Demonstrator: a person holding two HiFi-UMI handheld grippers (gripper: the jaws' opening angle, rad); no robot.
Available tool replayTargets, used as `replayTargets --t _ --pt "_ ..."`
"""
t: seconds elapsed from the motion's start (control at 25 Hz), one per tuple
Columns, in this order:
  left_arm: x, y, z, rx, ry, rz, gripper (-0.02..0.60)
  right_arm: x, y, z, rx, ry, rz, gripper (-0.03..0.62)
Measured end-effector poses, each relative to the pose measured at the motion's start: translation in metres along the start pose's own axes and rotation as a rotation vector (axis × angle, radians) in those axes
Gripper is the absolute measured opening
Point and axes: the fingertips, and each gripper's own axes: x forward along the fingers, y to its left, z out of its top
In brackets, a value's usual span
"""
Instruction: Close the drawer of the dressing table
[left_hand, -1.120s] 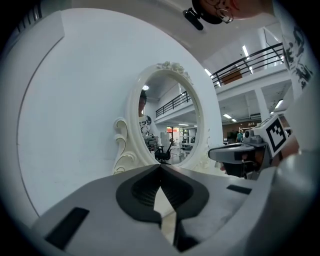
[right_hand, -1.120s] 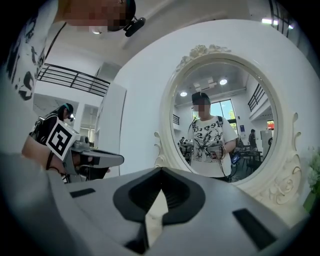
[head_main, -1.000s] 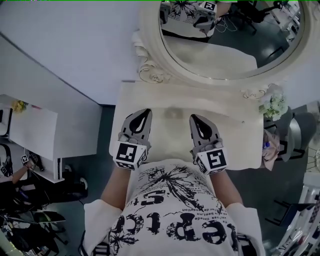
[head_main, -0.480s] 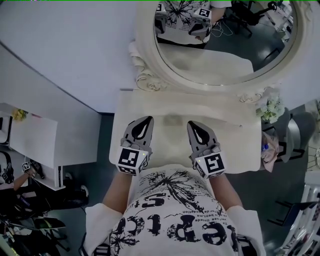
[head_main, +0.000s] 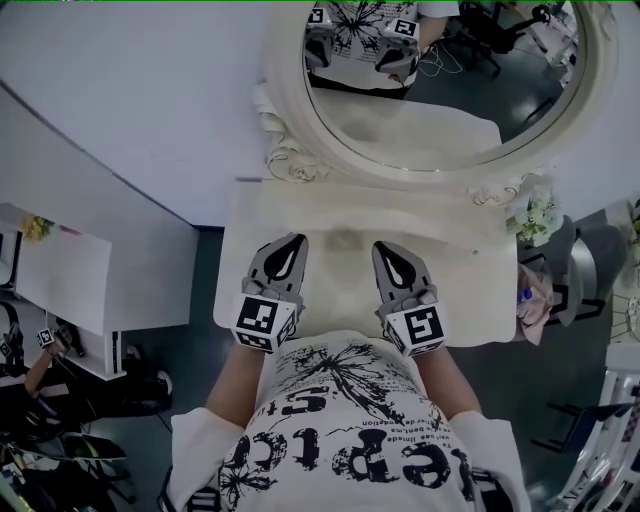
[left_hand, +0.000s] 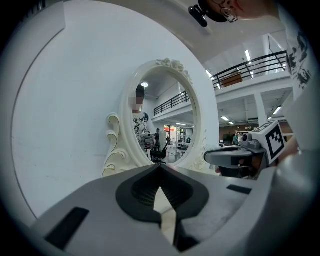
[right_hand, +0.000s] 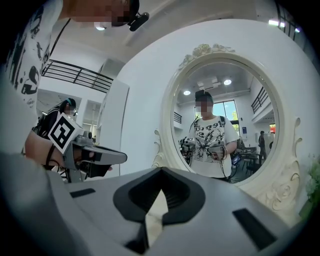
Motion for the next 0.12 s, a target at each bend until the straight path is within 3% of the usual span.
replayTargets --t 0.12 --pt "-0.0077 0.0125 -0.0005 -0.008 0.000 0.002 0.018 0.0089 0.0122 0.0027 -0.008 0.005 0.000 0.017"
